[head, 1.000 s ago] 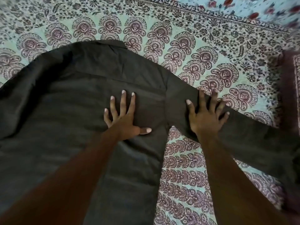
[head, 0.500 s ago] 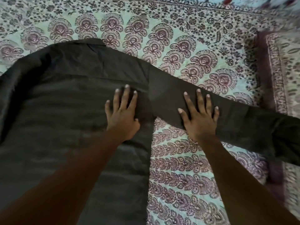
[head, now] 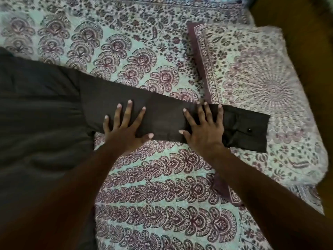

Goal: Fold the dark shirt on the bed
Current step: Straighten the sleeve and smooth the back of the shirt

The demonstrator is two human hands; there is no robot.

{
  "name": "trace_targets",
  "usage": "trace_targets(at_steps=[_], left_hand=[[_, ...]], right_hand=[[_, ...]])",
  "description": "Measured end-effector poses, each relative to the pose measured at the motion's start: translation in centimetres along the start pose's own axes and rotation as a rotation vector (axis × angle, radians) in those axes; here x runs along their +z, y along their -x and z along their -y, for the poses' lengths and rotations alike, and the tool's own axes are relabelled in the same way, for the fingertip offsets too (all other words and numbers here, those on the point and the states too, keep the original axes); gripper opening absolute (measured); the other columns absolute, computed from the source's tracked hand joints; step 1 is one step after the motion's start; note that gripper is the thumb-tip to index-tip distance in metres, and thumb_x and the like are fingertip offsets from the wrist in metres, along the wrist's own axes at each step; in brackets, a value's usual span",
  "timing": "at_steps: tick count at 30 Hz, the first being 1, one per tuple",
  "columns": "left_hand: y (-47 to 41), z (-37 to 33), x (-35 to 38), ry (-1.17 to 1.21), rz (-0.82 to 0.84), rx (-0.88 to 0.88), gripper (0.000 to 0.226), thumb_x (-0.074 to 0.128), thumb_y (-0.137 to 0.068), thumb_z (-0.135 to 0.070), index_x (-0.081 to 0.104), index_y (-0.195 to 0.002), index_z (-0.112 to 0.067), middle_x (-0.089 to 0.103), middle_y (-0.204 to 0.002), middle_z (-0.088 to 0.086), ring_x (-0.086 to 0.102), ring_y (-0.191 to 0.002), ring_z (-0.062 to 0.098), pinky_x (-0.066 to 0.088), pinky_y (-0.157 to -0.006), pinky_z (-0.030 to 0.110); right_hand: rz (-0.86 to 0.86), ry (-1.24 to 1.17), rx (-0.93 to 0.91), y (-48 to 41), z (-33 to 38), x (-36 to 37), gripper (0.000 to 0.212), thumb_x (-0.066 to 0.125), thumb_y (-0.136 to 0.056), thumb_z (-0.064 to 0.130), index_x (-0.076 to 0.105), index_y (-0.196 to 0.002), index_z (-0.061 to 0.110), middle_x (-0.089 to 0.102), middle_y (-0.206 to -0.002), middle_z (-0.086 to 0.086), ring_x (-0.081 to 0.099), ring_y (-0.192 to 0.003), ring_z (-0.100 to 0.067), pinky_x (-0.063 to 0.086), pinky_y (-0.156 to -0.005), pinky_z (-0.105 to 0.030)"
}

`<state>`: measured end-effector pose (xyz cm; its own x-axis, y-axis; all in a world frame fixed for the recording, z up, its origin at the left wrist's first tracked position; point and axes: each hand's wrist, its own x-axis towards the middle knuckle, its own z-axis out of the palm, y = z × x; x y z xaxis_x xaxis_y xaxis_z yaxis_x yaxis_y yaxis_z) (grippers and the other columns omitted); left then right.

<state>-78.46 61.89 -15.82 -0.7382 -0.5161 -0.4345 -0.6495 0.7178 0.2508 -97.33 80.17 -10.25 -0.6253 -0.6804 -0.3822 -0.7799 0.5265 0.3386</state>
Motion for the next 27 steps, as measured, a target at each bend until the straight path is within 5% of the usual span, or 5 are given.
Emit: trace_targets(at_steps=[8, 12, 17, 21, 27], left_hand=[[0.0, -0.4, -0.7, 0.019, 0.080, -0.016, 0.091, 0.022, -0.078, -0.098, -0.024, -0.150, -0.064, -0.047, -0.160, -0.015, -0.033, -0.155, 0.025, -0.009, -0.123, 0.064], [0.8, 0.5, -1.1, 0.215, -0.080, 0.060, 0.086, 0.032, -0.084, -0.087, 0.008, -0.160, -0.056, -0.014, -0.174, -0.013, -0.009, -0.162, 0.023, 0.000, -0.126, 0.062], [7.8, 5.1, 0.2, 0.147, -0.495, -0.099, 0.065, 0.035, -0.101, -0.046, 0.029, -0.163, -0.026, 0.015, -0.175, 0.003, 0.012, -0.161, 0.030, 0.019, -0.126, 0.058], [15.3, 10.2, 4.8, 0.049, -0.385, -0.225, 0.074, 0.022, -0.103, -0.060, 0.016, -0.167, -0.025, 0.003, -0.176, 0.003, 0.004, -0.162, 0.030, 0.016, -0.127, 0.058], [24.4, 8.8, 9.8, -0.037, -0.298, 0.138, 0.076, 0.042, -0.101, -0.060, 0.031, -0.164, -0.020, 0.017, -0.174, 0.002, 0.016, -0.161, 0.029, 0.026, -0.123, 0.058]], right_hand=[[-0.253, -0.034, 0.031, 5.5, -8.1, 0.8, 0.074, 0.042, -0.095, 0.072, 0.023, -0.162, 0.046, 0.011, -0.175, -0.001, 0.003, -0.161, -0.035, 0.009, -0.119, -0.074], [-0.310, -0.092, 0.081, 5.9, -6.0, -0.3, 0.076, 0.035, -0.098, 0.075, 0.015, -0.164, 0.042, 0.007, -0.174, -0.013, 0.001, -0.160, -0.040, 0.001, -0.120, -0.071], [-0.312, -0.184, -0.169, 5.5, 2.8, -1.6, 0.076, 0.032, -0.100, 0.068, 0.019, -0.165, 0.031, 0.012, -0.172, -0.021, 0.007, -0.160, -0.040, 0.009, -0.123, -0.065], [-0.228, -0.284, -0.432, 4.0, 13.1, -3.2, 0.072, 0.033, -0.102, 0.059, 0.016, -0.166, 0.029, 0.004, -0.174, -0.017, 0.002, -0.161, -0.035, 0.017, -0.125, -0.060], [-0.254, -0.338, -0.572, -0.7, 26.5, -8.9, 0.076, 0.034, -0.104, 0.063, 0.016, -0.166, 0.023, 0.003, -0.174, -0.013, -0.001, -0.161, -0.033, 0.012, -0.127, -0.055]])
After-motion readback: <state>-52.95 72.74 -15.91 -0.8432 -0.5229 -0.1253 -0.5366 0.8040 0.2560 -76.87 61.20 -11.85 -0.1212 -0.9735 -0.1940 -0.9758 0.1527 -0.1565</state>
